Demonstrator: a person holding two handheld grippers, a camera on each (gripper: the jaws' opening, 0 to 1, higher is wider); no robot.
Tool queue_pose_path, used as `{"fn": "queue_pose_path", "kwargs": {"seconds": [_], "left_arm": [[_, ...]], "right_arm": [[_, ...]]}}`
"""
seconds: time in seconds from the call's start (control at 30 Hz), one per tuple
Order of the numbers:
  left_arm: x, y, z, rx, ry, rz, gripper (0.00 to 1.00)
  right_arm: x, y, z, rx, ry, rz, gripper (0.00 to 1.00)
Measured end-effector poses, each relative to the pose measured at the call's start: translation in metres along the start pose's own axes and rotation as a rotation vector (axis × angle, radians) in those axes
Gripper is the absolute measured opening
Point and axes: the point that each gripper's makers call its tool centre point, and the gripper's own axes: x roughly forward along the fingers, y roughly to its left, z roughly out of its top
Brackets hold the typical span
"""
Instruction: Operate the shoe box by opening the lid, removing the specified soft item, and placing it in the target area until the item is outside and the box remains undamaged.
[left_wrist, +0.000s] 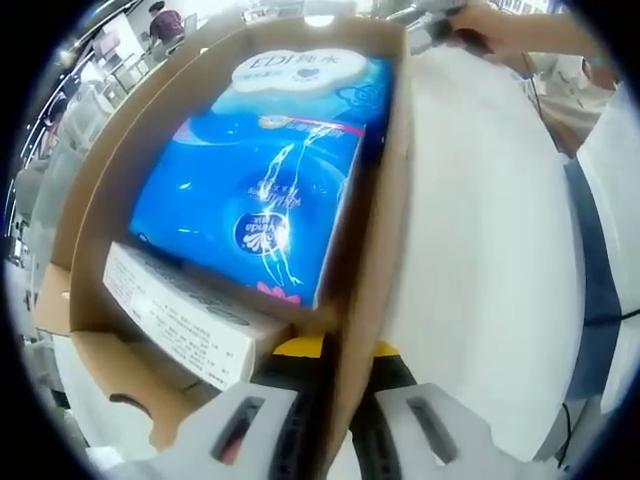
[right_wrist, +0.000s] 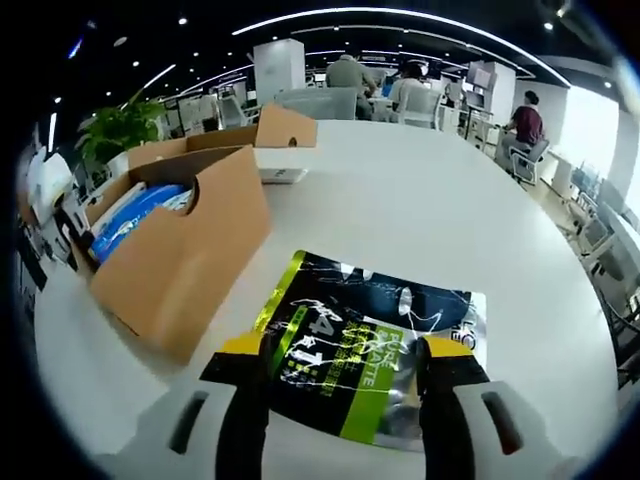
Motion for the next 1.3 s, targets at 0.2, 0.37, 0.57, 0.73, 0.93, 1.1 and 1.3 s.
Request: {"fn": "queue_pose_path", "kwargs": {"seconds": [0.2,0.37,0.57,0.73,0.93,1.1,1.3], "left_arm": [[0.001,0.001,-0.001,0.000,-0.001,0.000,0.05],[0.001,-0.002,0.000,0.009,-0.003,0.003,0.05],[0.002,-0.001,0.000,0.010,-0.003,0.003,0.05],[0.003,0.001,-0.001,0.013,-0.004,0.000,0.05],[0.004,0.003,-0.001,0.016,-0.005,0.002,0.05],[0.003,0.002,0.000,0.018,-0.006,0.004,0.05],[0.004,0.003,-0.001,0.019,-0.006,0.005,0.05]], "right_arm": [[-0.003,0.006,-0.004,-0.041,-0.005,0.049,0.58],[0.001,0.003,-0.004,-0.046,0.007,0.050,0.58],[-0.009,-0.007,-0.004,-0.023,0.009,-0.010,0.62],[-0.004,-0.014,-0.016,0.027,0.019,-0.022,0.67],[0.002,-0.009,-0.007,0.018,0.020,-0.008,0.67],[0.007,-0.005,-0.003,0.008,0.007,0.002,0.67],[0.006,0.000,0.000,0.002,0.004,0.006,0.67]]}}
